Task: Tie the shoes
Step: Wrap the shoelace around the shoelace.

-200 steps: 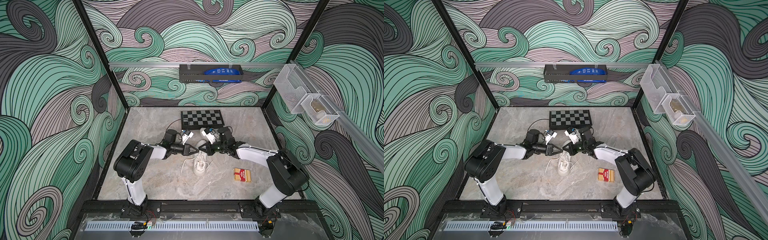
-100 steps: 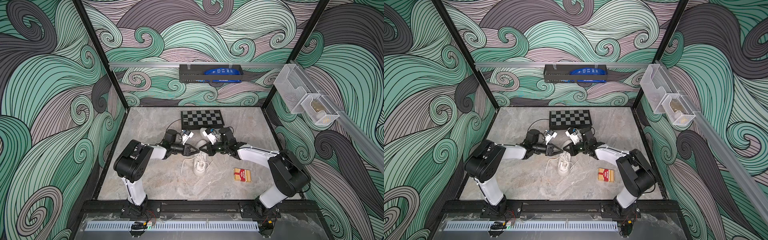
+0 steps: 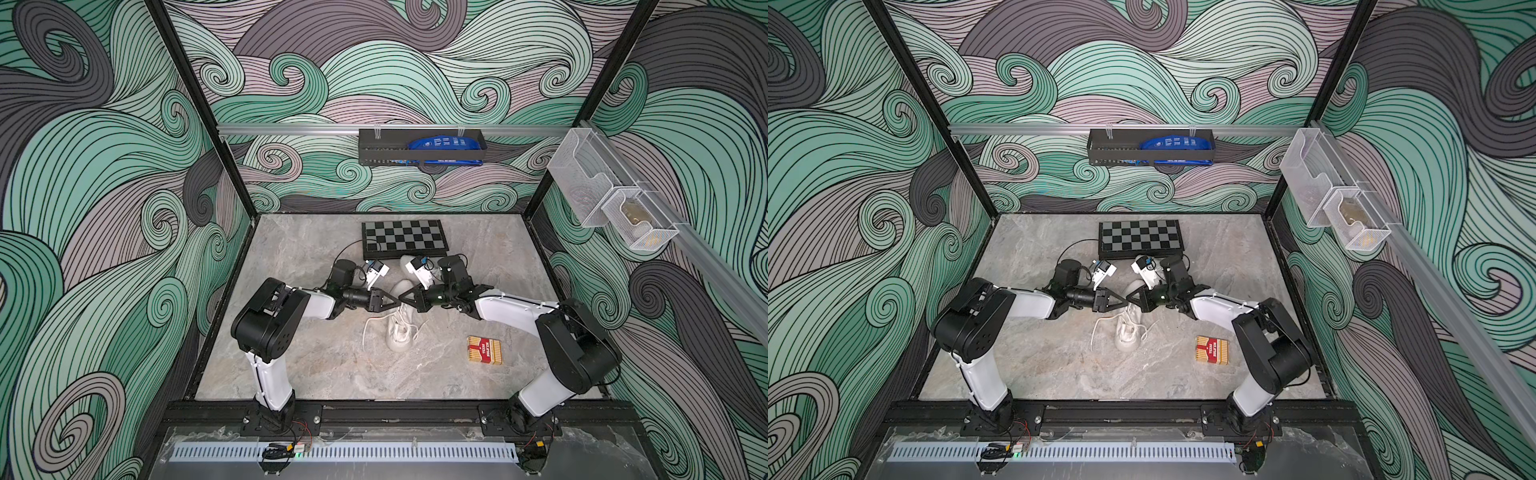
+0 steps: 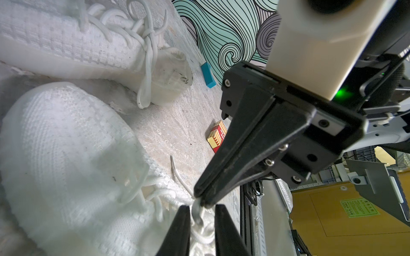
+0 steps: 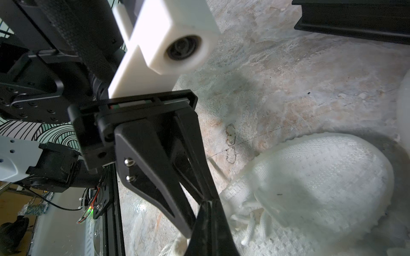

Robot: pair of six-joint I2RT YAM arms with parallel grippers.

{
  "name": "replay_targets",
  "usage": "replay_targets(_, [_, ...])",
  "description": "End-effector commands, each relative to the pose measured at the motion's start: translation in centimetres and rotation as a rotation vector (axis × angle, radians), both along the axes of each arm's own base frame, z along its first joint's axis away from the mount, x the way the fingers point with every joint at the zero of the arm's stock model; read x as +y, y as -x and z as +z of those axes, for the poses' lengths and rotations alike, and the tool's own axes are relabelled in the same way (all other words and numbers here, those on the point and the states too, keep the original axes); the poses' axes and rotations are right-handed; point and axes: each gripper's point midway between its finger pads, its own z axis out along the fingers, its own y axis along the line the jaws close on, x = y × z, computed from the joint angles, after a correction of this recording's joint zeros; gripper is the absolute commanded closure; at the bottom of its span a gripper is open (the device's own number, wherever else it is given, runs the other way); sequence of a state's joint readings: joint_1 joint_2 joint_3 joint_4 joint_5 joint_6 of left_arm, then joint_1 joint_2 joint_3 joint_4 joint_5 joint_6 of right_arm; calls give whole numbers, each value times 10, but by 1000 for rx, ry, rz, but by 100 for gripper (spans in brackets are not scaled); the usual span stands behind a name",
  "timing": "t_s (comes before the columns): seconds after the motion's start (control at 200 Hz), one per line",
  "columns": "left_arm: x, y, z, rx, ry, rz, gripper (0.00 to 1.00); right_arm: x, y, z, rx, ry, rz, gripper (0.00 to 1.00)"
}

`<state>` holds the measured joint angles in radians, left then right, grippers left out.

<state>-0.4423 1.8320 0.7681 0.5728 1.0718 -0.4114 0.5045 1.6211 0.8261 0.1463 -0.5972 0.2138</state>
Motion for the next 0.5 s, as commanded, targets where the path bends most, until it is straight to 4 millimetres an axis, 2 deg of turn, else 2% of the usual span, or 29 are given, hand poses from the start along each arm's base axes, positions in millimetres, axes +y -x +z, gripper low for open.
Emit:
replay_targets(0.0, [-5, 8, -1, 1, 10, -41, 86, 0, 0, 8, -14, -20, -1, 100])
replay_targets(0.13, [-5, 5, 1, -17, 7, -27, 100, -2, 0, 7, -14, -19, -3, 100])
replay_targets(0.23, [-4, 2, 4, -36, 1, -8, 100, -5, 0, 9, -25, -14, -18, 100])
replay_targets(0.37, [-1, 2, 7, -46, -3, 10, 100, -19, 6, 16, -56, -12, -46, 67])
replay_targets(0.445, [0, 2, 9, -51, -3, 12, 100, -24, 18, 18, -76, -18, -30, 59])
replay_targets(0.495, [0, 3, 10, -54, -2, 12, 100, -27, 28, 16, -81, -26, -12, 57])
